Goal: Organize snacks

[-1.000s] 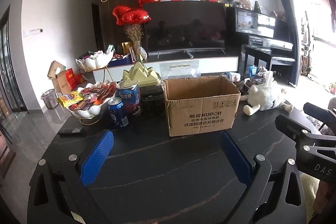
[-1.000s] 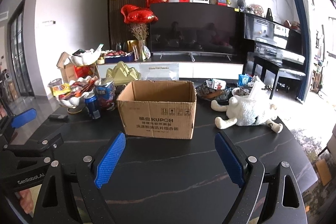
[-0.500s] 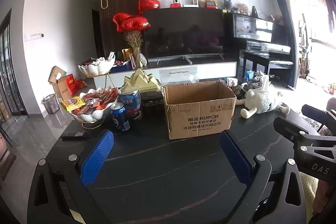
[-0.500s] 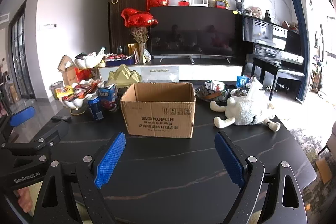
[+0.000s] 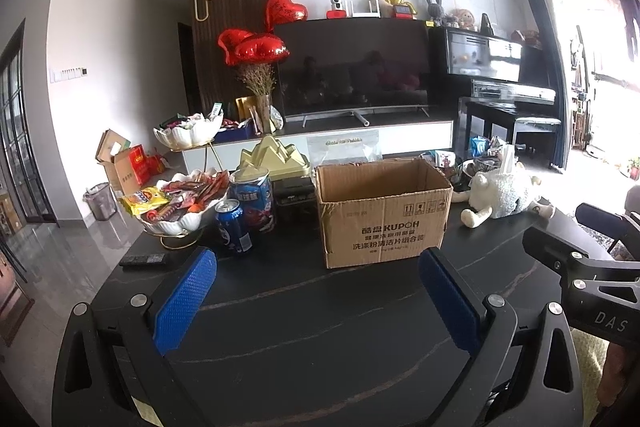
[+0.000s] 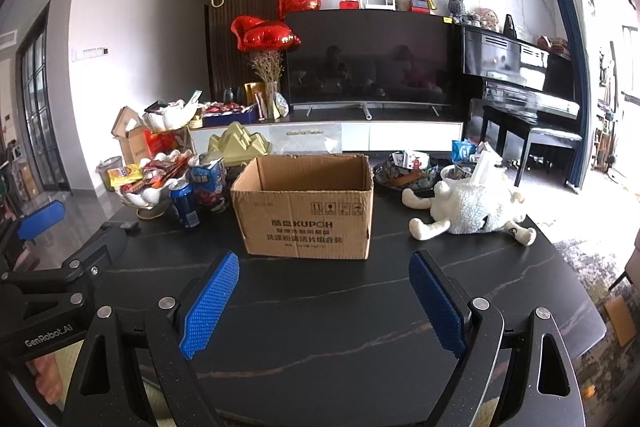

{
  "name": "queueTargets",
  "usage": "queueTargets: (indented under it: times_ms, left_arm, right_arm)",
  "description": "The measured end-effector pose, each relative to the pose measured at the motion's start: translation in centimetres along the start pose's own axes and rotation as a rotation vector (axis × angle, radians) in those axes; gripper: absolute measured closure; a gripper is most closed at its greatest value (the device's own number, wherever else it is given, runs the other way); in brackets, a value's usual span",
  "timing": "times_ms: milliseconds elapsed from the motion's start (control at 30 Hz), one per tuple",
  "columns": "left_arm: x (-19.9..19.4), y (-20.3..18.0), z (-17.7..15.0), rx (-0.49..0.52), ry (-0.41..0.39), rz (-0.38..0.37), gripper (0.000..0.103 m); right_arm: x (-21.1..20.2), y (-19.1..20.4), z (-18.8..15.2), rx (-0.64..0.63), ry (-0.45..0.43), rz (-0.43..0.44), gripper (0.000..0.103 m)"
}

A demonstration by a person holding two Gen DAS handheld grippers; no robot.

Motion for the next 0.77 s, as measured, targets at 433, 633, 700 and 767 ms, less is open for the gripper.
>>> queueTargets:
  times_ms: [433,633,700,767]
  left_arm:
    - [0.06,0.08,-0.29,-0.003,0.006,-0.002,0.0]
    - [0.07,0.11,-0.27,-0.003,0.005,0.0,0.0]
    - [0.12,0.2,-0.37,-0.004,0.004,0.006,0.0]
    - [0.14,0.24,-0.46,-0.005,0.004,0.008,0.0]
  right_arm:
    - [-0.16,-0.09,-0.2,0.0,0.004,-0.001,0.015]
    - [-0.18,-0.15,-0.31,0.001,0.004,-0.002,0.015]
    - [-0.16,-0.2,-0.39,0.001,0.007,-0.003,0.015]
    - [-0.16,-0.3,-0.52,0.0,0.009,-0.004,0.015]
Point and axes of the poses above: each gripper's, at about its wrist camera, not at the fingertips, and x roughly the way its jaws point, y to its left, z to its top, the point moved 9 cm from there along x, roughly the way its jaws point, and after that the axes turned 11 degrees about z, right-handed, at the moved point
